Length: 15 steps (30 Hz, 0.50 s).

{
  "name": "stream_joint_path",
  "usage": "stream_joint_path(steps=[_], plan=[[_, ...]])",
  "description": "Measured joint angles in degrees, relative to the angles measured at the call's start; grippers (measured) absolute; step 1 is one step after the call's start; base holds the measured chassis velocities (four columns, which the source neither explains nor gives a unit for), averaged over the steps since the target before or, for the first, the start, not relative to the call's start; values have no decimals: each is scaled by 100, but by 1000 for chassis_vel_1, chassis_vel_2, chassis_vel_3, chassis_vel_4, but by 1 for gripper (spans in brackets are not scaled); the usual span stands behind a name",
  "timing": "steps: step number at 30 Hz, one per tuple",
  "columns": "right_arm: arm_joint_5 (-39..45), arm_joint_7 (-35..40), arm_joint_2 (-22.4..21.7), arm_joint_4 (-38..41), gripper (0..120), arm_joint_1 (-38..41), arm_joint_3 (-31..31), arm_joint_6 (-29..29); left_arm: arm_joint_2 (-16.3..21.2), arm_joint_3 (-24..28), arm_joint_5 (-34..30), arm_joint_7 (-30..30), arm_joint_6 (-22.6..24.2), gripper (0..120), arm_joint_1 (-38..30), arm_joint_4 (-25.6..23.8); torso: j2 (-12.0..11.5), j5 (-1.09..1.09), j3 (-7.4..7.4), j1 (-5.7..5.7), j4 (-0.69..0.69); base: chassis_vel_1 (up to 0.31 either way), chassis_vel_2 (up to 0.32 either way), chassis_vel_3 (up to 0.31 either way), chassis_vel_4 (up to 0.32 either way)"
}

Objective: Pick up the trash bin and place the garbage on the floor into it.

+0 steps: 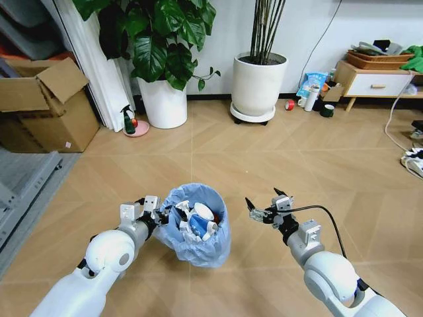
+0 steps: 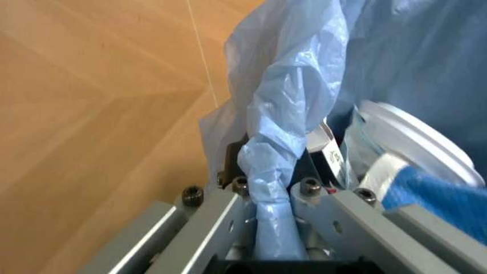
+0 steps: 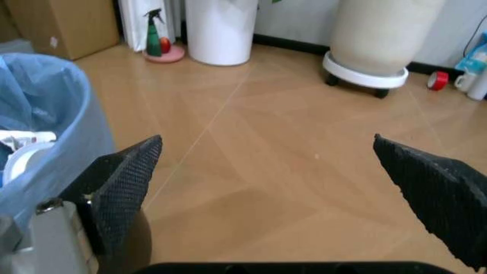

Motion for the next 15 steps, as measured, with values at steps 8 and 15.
stream_joint_path(steps=[8, 15], plan=[[-34, -4, 2, 12, 100, -47, 29, 11, 5, -2, 5, 2, -2, 0, 17, -18, 0, 0, 0, 0, 0, 292, -247, -287, 255], [-51, -9, -6, 33, 100, -101, 93, 31, -18, -4, 30, 2, -6, 0, 39, -27, 0, 0, -1, 0, 0, 310, -241, -295, 240]])
